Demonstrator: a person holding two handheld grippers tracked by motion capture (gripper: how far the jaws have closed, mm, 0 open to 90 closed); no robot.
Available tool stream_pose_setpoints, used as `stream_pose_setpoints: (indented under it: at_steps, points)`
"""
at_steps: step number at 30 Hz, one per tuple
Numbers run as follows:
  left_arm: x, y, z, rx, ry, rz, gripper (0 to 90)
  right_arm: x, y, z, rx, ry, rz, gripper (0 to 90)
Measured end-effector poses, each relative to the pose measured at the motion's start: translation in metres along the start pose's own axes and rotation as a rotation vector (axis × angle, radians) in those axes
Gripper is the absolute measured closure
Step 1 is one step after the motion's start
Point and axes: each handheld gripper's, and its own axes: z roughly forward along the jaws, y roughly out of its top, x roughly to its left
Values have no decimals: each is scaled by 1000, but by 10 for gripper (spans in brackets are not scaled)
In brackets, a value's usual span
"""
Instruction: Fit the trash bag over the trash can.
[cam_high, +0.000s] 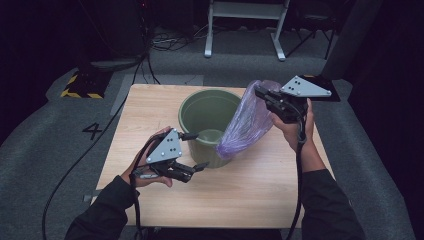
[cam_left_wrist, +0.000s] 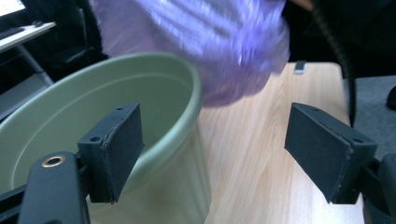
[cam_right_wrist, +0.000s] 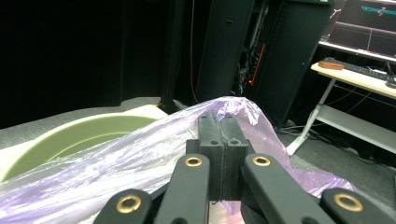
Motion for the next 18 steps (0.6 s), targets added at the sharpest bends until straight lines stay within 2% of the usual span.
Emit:
stream_pose_setpoints:
  at_steps: [1,5,8,12,16,18]
  points:
    - [0,3,0,-9,0,-6,186,0,0,2,2,-3,0,900]
    - [-1,19,4,-35,-42,-10,180,-2,-2,9,19,-10,9,900]
    - [-4,29,10,-26,-50,5,166,-3,-3,14,27,-11,15,900]
    - [-6,39,23,-17,-61,0,154,-4,-3,17,32,-15,21,900]
    - [-5,43,35,-6,-85,6,157,-3,-2,18,30,-13,23,900]
    - [-3,42,41,13,-72,13,202,-3,-1,18,28,-8,23,900]
